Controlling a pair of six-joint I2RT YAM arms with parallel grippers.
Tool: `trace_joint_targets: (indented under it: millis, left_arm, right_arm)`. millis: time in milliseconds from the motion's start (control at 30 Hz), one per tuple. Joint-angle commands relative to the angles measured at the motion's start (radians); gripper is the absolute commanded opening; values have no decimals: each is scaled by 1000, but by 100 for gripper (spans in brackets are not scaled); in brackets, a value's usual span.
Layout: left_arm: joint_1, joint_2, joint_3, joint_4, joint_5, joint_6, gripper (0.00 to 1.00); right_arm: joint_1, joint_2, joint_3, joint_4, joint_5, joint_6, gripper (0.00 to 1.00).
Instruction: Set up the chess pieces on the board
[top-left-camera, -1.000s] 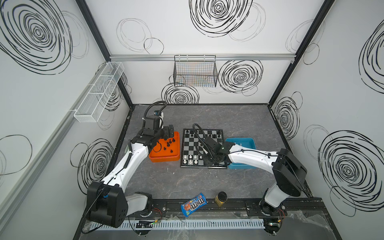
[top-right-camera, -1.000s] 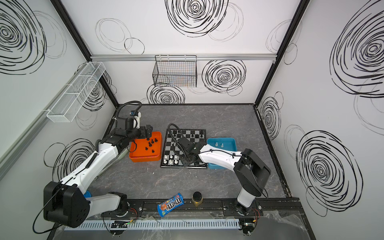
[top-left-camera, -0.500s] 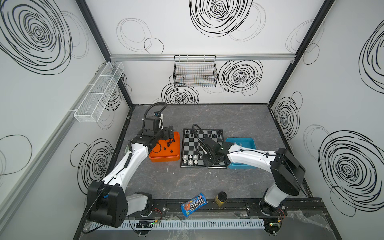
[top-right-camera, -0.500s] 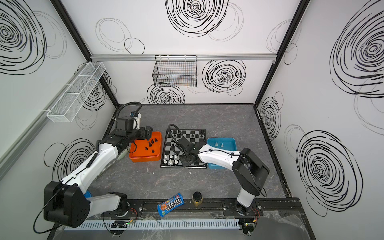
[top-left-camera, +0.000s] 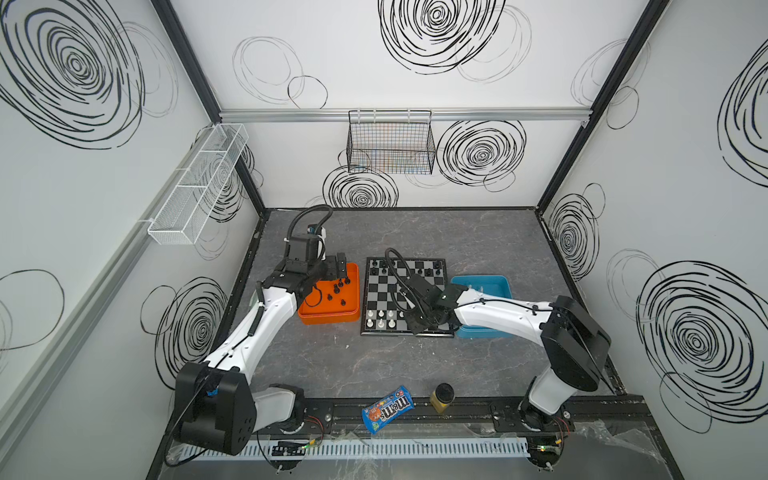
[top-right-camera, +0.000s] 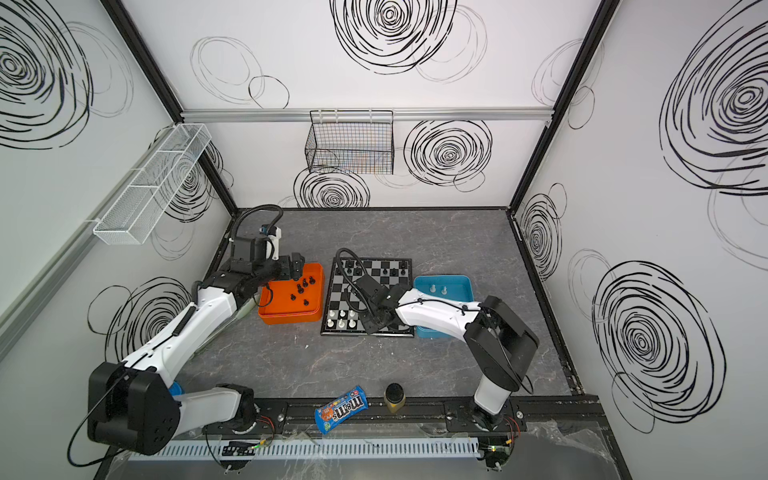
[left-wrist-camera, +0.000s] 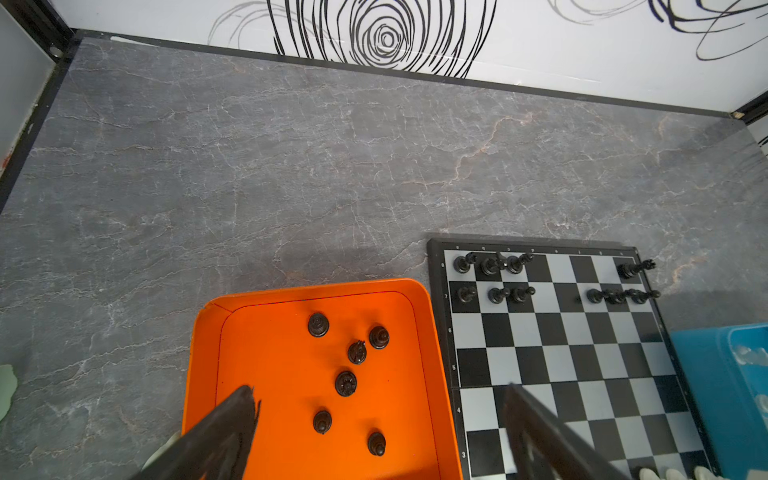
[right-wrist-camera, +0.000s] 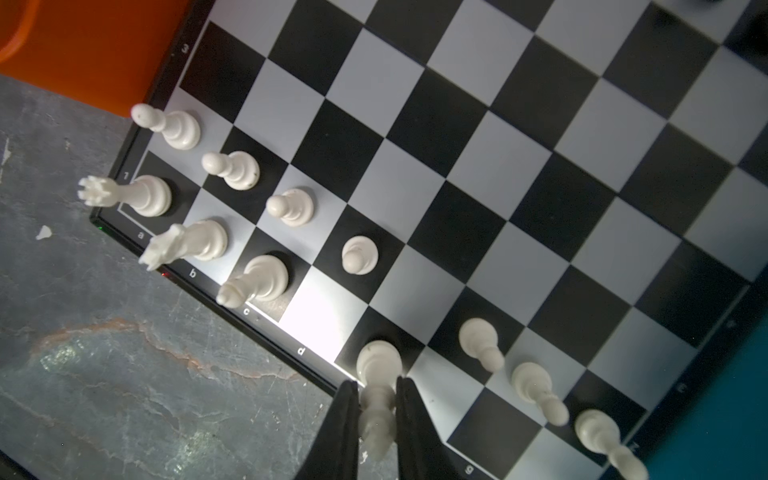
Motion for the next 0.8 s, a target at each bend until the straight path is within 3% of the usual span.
trace_joint_targets:
  millis: [0, 767]
  left_arm:
    - [10, -19, -8, 24, 7, -5, 96]
    - [12, -19, -11, 26, 10, -7, 96]
  right_arm:
    - [7, 12, -16, 19, 16, 14, 20]
    - [7, 22, -20, 43, 14, 16, 21]
